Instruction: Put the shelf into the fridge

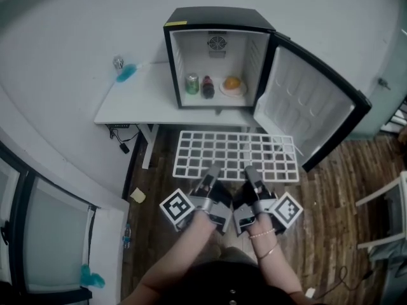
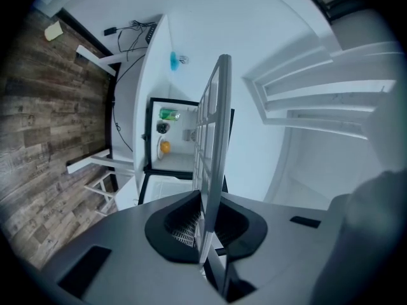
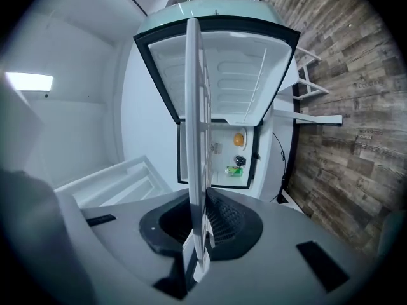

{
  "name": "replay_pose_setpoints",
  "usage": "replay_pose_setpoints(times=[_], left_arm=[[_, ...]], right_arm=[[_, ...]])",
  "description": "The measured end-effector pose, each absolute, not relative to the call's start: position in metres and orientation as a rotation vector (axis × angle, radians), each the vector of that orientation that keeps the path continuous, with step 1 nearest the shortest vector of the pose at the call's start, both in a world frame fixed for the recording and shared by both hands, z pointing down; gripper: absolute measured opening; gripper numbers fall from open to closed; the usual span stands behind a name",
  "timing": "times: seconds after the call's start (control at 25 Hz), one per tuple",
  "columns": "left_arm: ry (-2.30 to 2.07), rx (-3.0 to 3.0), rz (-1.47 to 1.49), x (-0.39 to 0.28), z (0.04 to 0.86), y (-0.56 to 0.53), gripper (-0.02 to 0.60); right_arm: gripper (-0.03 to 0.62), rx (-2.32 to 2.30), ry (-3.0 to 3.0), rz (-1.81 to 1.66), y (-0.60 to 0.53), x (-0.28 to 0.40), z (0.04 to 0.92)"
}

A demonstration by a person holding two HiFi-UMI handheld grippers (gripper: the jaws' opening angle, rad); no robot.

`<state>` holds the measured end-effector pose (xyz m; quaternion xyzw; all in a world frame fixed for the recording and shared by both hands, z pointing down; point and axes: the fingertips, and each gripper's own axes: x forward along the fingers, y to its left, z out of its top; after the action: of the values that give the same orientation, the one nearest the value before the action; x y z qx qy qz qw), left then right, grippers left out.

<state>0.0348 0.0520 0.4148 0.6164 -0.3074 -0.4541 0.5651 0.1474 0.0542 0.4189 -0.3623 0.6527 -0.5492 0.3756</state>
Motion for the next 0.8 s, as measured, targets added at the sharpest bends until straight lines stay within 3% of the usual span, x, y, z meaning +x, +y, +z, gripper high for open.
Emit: replay_pose_setpoints(times=[0.8], left_arm=[[-0.759,1.444,-1.065,0.010,0.421,-0.063,0.034]], right_arm=[[0.038,-0.909,1.658,-1.453,-0.064,0.124,0.431]])
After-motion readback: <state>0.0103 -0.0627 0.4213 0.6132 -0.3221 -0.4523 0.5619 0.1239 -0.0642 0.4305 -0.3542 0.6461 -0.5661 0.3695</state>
